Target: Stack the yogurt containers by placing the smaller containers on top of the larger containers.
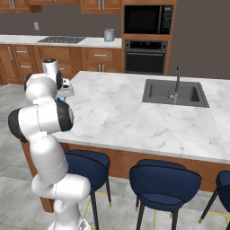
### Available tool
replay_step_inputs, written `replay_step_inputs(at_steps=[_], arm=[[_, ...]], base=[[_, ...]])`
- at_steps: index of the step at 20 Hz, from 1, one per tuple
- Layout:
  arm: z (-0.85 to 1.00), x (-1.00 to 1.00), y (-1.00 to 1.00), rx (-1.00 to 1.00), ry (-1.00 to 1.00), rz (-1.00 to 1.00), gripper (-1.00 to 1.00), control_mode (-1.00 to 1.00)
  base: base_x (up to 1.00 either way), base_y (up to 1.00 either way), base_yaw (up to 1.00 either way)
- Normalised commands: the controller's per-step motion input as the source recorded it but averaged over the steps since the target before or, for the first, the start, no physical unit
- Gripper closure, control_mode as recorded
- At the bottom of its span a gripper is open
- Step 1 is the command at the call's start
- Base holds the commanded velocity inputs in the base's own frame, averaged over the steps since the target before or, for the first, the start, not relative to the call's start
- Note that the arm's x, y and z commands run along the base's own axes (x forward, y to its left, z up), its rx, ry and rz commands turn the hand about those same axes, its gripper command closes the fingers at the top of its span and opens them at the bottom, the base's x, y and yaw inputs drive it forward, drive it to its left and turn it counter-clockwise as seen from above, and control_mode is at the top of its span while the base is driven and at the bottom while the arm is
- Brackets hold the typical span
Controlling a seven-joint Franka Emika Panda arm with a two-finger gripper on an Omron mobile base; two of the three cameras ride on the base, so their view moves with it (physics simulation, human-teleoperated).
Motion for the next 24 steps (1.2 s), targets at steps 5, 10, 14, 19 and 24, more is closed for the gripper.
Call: replay_step_inputs(at_steps=[5,10,14,19,24], arm=[[-0.16,0.08,0.05,0.0,0.0,0.0,1.0,-1.0],[-0.16,0.05,0.05,0.0,0.0,0.0,1.0,-1.0],[-0.13,0.02,0.03,-0.01,0.0,0.0,1.0,-1.0],[-0.08,0.0,0.0,0.0,0.0,0.0,1.0,-1.0],[-0.06,0.0,0.0,0.0,0.0,0.0,1.0,-1.0]], base=[[0.0,0.0,0.0],[0.0,0.0,0.0],[0.0,0.0,0.0],[0.0,0.0,0.0],[0.0,0.0,0.0]])
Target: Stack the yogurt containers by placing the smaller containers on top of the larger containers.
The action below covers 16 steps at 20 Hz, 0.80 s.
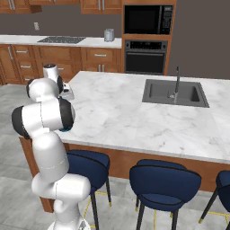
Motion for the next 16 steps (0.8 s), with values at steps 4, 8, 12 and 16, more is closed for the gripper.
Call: replay_step_inputs(at_steps=[4,8,12,16], arm=[[-0.07,0.0,0.0,0.0,0.0,0.0,1.0,-1.0],[-0.08,0.0,0.0,0.0,0.0,0.0,1.0,-1.0],[-0.09,0.0,0.0,0.0,0.0,0.0,1.0,-1.0],[-0.1,0.0,0.0,0.0,0.0,0.0,1.0,-1.0]], base=[[0.0,0.0,0.0],[0.0,0.0,0.0],[0.0,0.0,0.0],[0.0,0.0,0.0]])
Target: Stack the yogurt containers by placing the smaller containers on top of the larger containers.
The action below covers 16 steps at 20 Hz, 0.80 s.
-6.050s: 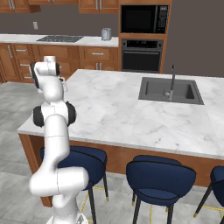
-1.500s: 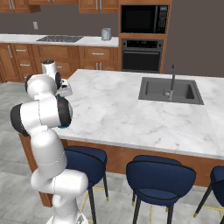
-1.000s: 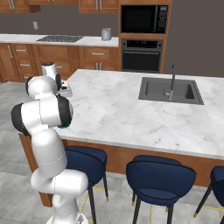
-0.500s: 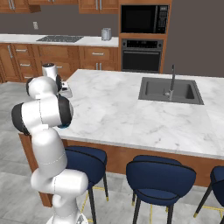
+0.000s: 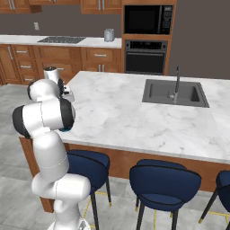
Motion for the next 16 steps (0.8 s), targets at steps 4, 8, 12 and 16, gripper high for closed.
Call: replay_step_inputs(at_steps=[4,8,12,16], arm=[[-0.08,0.0,0.0,0.0,0.0,0.0,1.0,-1.0],[-0.07,0.0,0.0,0.0,0.0,0.0,1.0,-1.0],[-0.03,0.01,0.0,0.0,0.0,0.0,1.0,-1.0],[-0.01,0.01,0.0,0.0,0.0,0.0,1.0,-1.0]], base=[[0.0,0.0,0.0],[0.0,0.0,0.0],[0.0,0.0,0.0],[0.0,0.0,0.0]])
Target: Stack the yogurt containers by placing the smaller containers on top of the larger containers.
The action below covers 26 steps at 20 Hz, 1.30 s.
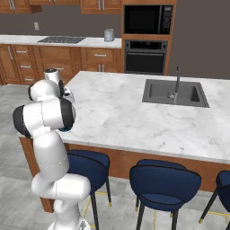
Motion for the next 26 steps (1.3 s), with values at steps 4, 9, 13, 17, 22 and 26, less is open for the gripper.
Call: replay_step_inputs(at_steps=[4,9,13,17,22,26], arm=[[-0.01,0.0,0.0,0.0,0.0,0.0,1.0,-1.0],[0.0,0.0,0.0,0.0,0.0,0.0,1.0,-1.0],[0.0,0.0,0.0,0.0,0.0,0.0,-1.0,-1.0],[0.0,0.0,0.0,0.0,0.0,0.0,-1.0,-1.0],[0.05,0.0,0.0,0.0,0.0,0.0,-1.0,-1.0],[0.14,0.0,0.0,0.0,0.0,0.0,-1.0,-1.0]], base=[[0.0,0.0,0.0],[0.0,0.0,0.0],[0.0,0.0,0.0],[0.0,0.0,0.0],[0.0,0.0,0.0],[0.0,0.0,0.0]])
